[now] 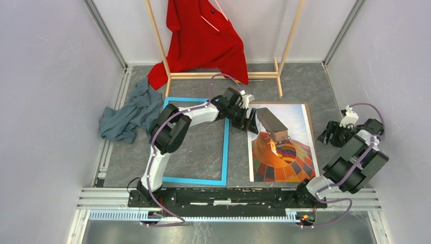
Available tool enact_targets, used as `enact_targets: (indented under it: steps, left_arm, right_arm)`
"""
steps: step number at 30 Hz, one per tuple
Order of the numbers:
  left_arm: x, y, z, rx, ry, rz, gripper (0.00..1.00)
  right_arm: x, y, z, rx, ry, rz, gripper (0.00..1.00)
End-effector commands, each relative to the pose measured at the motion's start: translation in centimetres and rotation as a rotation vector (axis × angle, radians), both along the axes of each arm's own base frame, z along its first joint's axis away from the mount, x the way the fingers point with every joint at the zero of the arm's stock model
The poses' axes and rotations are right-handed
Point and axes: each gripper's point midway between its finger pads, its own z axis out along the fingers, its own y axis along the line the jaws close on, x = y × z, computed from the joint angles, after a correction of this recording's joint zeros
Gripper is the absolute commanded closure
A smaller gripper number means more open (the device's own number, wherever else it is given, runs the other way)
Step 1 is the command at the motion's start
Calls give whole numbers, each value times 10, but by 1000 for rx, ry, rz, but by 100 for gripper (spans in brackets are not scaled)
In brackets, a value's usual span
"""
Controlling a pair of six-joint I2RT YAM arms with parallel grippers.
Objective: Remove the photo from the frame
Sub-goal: Pick up the photo frame item from the photo frame.
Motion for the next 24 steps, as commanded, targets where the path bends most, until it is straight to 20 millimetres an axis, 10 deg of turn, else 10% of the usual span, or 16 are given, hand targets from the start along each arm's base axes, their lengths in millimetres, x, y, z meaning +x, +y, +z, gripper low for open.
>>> enact_targets:
  steps: [1,11,24]
  left_arm:
    - [5,18,-6,108,-93,-4,7]
    - [37,31,40,172,-336,29,8]
    - [-7,0,35,54,-213,-129,11]
  right_arm:
    - [-23,7,-6,-5,35,130,28]
    - [-54,25,-26,0,107,235,31]
    - [-65,29,-32,9,144,302,33]
